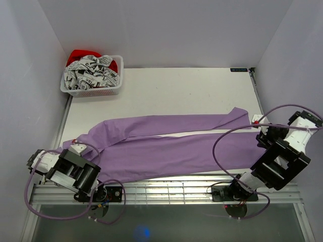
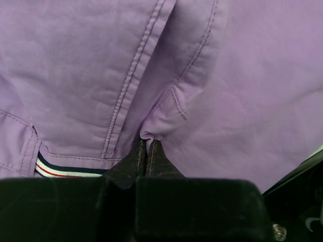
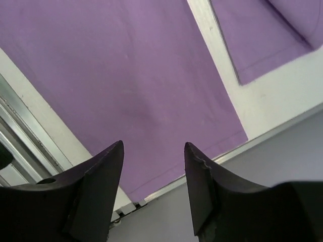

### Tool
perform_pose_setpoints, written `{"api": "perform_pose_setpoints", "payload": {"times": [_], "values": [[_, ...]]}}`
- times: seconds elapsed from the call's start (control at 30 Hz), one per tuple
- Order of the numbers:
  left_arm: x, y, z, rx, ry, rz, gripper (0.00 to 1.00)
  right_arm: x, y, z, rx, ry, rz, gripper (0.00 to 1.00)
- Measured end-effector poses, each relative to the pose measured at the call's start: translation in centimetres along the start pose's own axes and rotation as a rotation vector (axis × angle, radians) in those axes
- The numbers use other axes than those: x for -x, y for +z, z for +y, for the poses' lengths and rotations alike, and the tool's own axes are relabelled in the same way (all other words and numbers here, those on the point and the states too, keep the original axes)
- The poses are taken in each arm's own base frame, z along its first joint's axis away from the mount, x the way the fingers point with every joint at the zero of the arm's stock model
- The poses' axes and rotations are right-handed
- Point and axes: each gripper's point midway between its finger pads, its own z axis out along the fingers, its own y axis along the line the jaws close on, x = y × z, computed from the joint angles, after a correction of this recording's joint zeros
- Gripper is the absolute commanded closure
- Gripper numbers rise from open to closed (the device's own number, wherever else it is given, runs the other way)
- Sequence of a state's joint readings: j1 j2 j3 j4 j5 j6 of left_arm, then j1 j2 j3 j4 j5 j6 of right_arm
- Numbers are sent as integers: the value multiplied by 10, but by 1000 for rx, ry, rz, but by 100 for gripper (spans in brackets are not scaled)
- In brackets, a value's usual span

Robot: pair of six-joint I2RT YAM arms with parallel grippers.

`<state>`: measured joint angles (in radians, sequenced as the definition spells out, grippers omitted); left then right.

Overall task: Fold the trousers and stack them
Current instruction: Fold the trousers

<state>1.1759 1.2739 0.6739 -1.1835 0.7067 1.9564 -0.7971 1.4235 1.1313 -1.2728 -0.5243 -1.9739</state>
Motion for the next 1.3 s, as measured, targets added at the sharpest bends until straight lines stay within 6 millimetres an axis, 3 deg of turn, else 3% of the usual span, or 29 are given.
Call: {"api": "perform_pose_setpoints", "payload": {"times": [0.17, 0.27, 0.37, 0.47, 0.57, 0.6, 0.7, 0.8, 0.9, 1.0, 1.07, 1.17, 1.3], "values": [[-15, 23, -9, -22, 150, 93, 100, 32, 37, -4, 74, -81, -17, 52], [-5, 36, 7, -33, 288, 127, 100, 32, 66, 1, 126, -20, 0, 56], [10, 53, 32, -40, 329, 132, 100, 26, 93, -3, 163, 48, 19, 57], [30, 71, 74, -40, 286, 131, 100, 18, 112, -13, 155, 98, 42, 58], [47, 86, 116, 1, 255, 131, 100, 14, 118, -27, 108, 113, 58, 52], [49, 89, 123, 12, 251, 135, 100, 16, 117, -31, 97, 118, 57, 45], [52, 92, 134, 41, 242, 145, 100, 27, 107, -60, 63, 118, 42, 29], [52, 92, 134, 46, 245, 153, 100, 51, 83, -119, -30, 32, 3, 14], [52, 92, 133, 50, 251, 159, 100, 77, 57, -171, -114, -81, -27, 10], [52, 92, 134, 51, 251, 159, 100, 94, 48, -203, -141, -149, -40, 10], [52, 92, 134, 50, 251, 158, 100, 98, 56, -213, -109, -161, -42, 10], [52, 92, 133, 51, 253, 157, 100, 98, 85, -224, -47, -128, -53, 10], [52, 92, 132, 58, 261, 156, 100, 87, 130, -214, 58, -7, -63, 10]]}}
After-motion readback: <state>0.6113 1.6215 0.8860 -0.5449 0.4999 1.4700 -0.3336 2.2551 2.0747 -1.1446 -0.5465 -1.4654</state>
